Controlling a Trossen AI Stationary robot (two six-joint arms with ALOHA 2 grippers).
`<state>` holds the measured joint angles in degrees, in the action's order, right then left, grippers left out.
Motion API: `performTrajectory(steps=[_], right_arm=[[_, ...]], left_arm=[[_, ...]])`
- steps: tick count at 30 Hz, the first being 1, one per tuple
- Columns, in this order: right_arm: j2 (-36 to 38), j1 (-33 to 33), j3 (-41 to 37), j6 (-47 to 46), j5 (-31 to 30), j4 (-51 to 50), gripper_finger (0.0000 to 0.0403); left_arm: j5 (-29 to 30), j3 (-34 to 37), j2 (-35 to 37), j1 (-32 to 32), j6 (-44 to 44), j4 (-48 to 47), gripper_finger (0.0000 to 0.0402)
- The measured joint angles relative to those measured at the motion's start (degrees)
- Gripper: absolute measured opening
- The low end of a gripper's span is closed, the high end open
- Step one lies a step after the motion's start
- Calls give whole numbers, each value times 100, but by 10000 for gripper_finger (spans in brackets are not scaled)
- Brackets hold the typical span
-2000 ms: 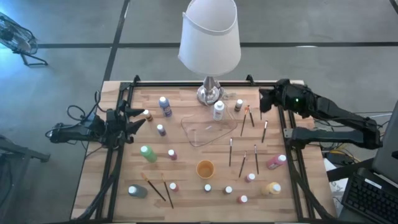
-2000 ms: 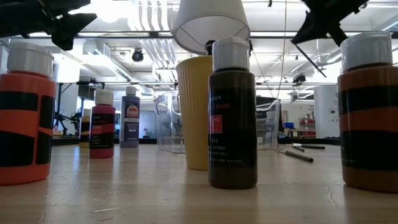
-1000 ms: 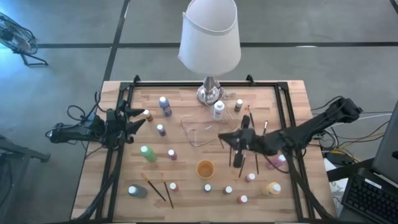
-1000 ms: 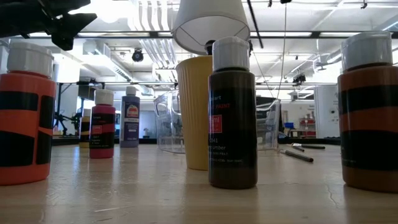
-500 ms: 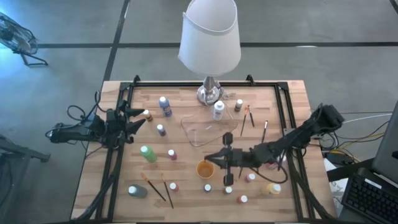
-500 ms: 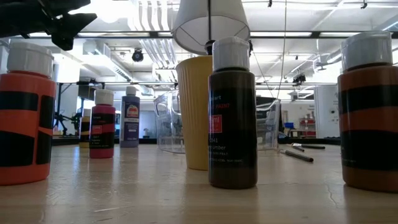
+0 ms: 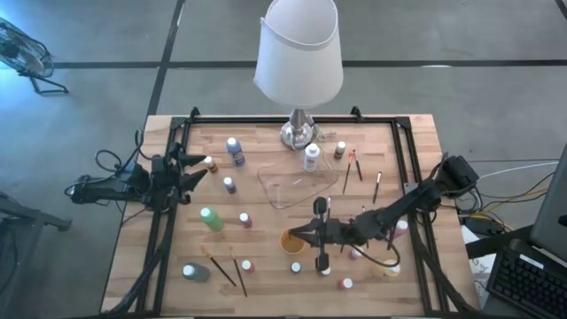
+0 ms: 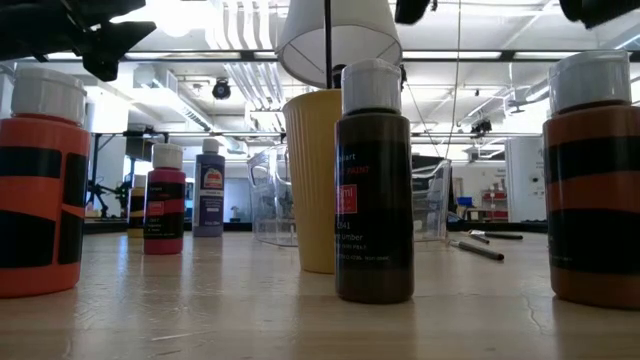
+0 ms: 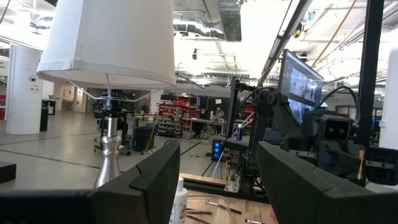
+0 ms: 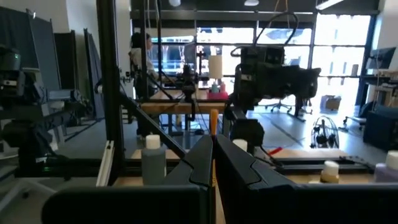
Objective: Pick & Place Paint Supplies
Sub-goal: Put the black paint brush into the yellow cup
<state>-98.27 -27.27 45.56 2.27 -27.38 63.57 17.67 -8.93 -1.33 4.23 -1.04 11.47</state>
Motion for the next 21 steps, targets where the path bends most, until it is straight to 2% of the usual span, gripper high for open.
performTrajectory(steps=[6,21], right_arm=[[-265,13,-203,-187,-111,324,8],[-838,254,-266,-914,-146,262,8]], left_arm=[[2,-2,0,0,0,-9,218],[0,0,0,1,-1,-46,218]])
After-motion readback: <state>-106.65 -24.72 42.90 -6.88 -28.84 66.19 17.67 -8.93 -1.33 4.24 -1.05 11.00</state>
